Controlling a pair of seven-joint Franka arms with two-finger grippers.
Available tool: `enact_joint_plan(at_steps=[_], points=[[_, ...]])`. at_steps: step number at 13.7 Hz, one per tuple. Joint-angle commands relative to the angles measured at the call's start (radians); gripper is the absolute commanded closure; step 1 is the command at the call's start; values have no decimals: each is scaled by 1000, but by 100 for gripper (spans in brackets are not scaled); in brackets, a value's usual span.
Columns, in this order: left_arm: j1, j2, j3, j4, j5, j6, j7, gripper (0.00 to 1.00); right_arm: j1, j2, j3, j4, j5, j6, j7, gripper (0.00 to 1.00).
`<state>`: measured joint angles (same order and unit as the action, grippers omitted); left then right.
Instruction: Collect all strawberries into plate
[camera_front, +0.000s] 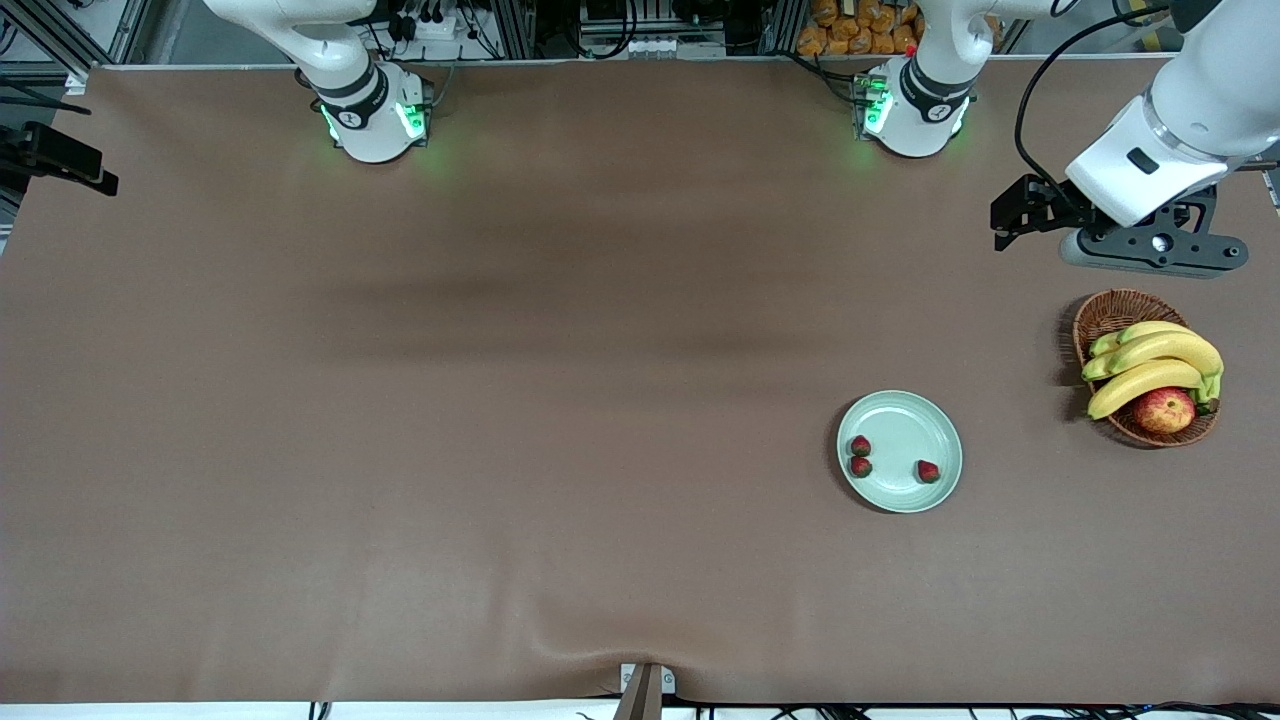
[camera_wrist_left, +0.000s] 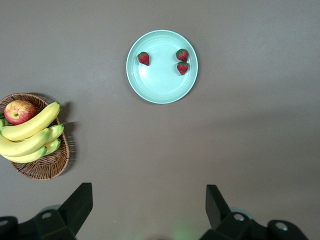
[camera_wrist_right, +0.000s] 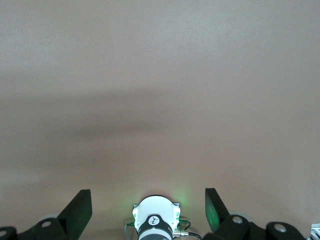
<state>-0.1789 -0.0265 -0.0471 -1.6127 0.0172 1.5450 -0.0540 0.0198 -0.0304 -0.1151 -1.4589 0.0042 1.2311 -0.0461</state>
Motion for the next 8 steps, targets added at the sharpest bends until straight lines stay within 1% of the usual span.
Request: enact_joint_plan(at_steps=[1,8], points=[[6,-16,-10,-10,20,6,-12,0,8,-11,3,-9,-21,-4,12,0],[9,-21,-8,-13,18,32,-20,0,5,-11,2,-8,-21,-5,9,0]])
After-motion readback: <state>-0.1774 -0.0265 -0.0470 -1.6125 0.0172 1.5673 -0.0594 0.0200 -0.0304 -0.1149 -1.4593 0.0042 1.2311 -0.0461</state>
